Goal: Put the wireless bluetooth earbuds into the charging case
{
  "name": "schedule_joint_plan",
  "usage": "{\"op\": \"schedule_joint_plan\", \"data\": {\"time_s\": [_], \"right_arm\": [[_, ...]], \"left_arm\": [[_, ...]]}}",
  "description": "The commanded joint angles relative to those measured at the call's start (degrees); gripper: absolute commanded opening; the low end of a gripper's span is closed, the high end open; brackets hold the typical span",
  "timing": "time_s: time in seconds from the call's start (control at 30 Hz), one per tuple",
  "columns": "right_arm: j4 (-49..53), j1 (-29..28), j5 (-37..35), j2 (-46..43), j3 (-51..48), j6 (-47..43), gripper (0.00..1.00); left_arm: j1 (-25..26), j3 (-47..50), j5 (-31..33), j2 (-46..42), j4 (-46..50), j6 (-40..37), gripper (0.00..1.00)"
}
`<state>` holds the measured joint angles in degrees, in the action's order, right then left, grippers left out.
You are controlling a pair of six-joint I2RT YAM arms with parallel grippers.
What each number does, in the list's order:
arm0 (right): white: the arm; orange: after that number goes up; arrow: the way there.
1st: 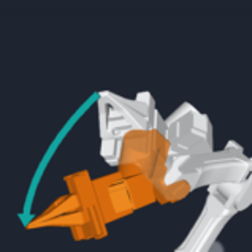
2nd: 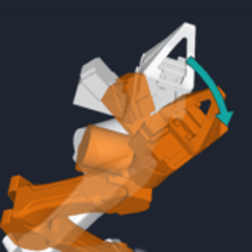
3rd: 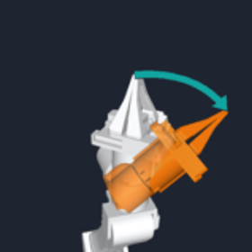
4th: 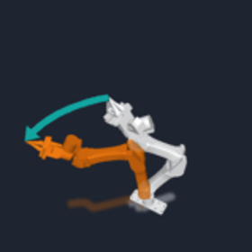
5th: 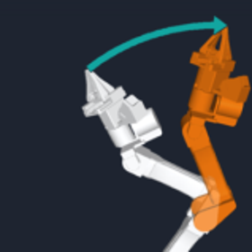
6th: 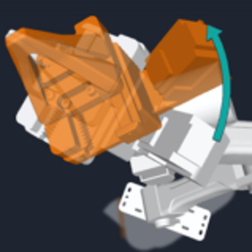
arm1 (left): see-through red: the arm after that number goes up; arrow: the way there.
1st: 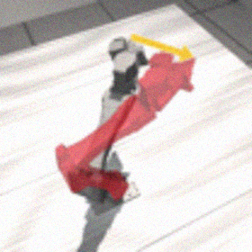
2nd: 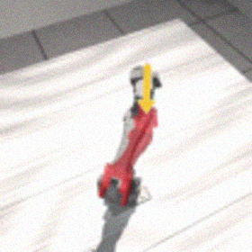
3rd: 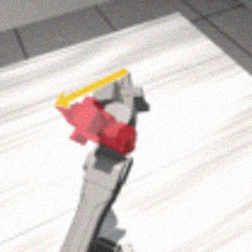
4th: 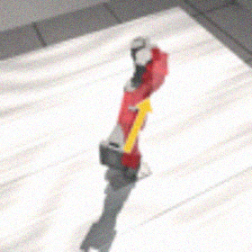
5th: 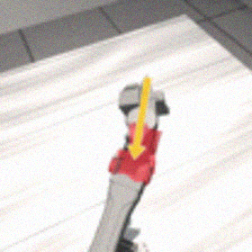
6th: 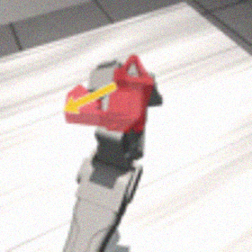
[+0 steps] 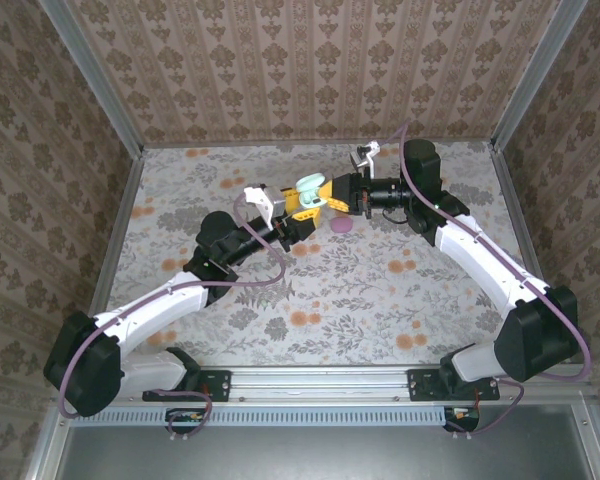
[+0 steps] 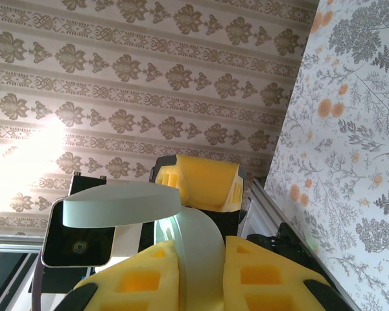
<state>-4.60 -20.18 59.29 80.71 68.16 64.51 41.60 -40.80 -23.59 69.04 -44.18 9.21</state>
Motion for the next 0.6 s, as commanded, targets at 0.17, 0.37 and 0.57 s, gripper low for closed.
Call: {"op": "schedule_joint_plan", "data": {"time_s": [0.17, 0.37, 0.57], "right_arm": [[-1.1, -0.6, 0.4, -0.6, -0.7, -0.5, 0.17], [1.1, -0.5, -0.5, -0.6, 0.6, -2.1, 0.21], [2.1, -0.1, -1.3, -0.6, 1.4, -2.6, 0.29]], "left_arm": [[0.5, -2.0, 0.7, 0.1, 0.2, -0.8, 0.39], [0.5, -1.7, 0.8, -0.3, 0.4, -0.9, 0.34], [0.5, -1.3, 1.1, -0.8, 0.5, -1.0, 0.33]]}}
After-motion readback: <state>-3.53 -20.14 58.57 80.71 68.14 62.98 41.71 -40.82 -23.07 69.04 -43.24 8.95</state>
